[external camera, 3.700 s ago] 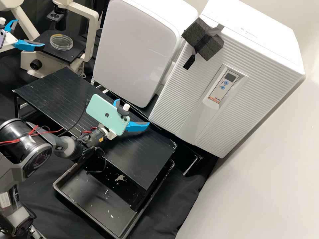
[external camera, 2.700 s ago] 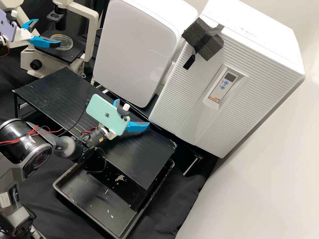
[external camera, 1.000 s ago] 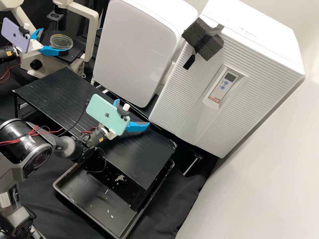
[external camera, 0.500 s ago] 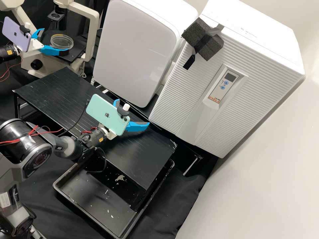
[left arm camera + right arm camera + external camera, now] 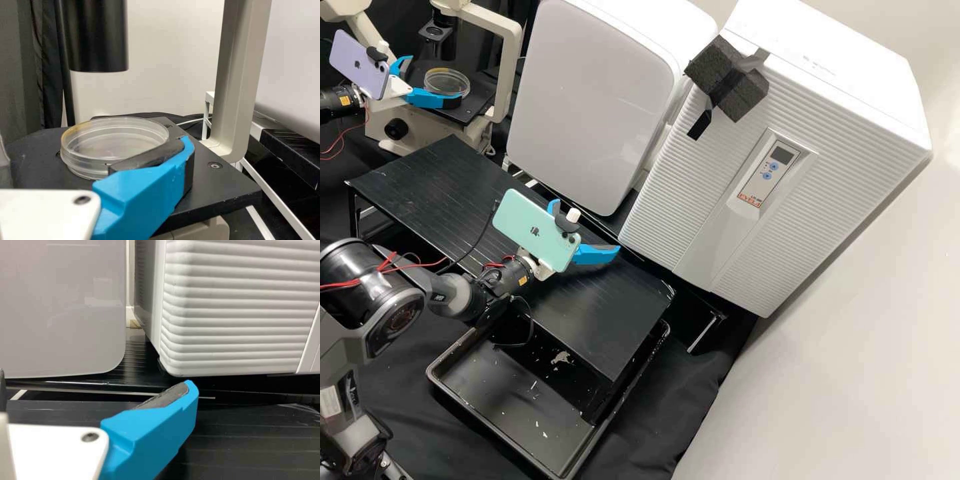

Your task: Place the petri dish on the bench

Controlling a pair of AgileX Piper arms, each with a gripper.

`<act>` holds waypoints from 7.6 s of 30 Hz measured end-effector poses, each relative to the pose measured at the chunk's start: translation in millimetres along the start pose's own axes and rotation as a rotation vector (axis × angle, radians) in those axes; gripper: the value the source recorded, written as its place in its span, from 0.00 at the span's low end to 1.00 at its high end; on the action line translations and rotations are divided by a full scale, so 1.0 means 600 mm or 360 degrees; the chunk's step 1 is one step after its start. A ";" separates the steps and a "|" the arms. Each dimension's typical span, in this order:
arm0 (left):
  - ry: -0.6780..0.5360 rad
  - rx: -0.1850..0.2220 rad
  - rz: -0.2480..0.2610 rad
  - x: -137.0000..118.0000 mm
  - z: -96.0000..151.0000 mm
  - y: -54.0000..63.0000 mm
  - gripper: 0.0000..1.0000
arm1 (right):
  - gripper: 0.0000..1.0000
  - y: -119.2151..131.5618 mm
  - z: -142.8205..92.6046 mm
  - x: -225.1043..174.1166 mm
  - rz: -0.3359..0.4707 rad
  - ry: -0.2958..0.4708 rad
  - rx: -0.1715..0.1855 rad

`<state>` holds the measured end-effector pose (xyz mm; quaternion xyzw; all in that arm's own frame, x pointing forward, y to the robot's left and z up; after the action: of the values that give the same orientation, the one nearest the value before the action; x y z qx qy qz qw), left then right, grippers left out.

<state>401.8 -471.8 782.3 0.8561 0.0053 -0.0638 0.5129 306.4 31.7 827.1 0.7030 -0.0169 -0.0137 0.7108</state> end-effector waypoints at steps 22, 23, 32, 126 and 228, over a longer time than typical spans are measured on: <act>-0.0022 -0.0043 0.0002 0.000 -0.002 0.002 0.00 | 1.00 0.000 0.000 0.000 0.0000 0.0000 0.0000; -0.0022 -0.0043 0.0002 0.000 -0.002 0.002 0.00 | 1.00 0.000 0.000 0.000 0.0000 0.0000 0.0000; -0.0022 -0.0043 0.0002 0.000 -0.002 0.002 0.00 | 1.00 0.000 0.000 0.000 0.0000 0.0000 0.0000; 0.0024 -0.0143 -0.0047 -0.102 -0.062 0.046 0.00 | 1.00 0.000 0.000 0.000 0.0000 0.0000 0.0000; -0.1268 0.0112 -0.0544 -0.139 0.282 -0.079 1.00 | 1.00 0.000 0.000 0.000 0.0000 0.0000 0.0000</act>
<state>298.1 -593.4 671.6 0.7684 -0.0537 -0.4733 0.4274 306.4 31.7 827.1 0.7030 -0.0169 -0.0137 0.7108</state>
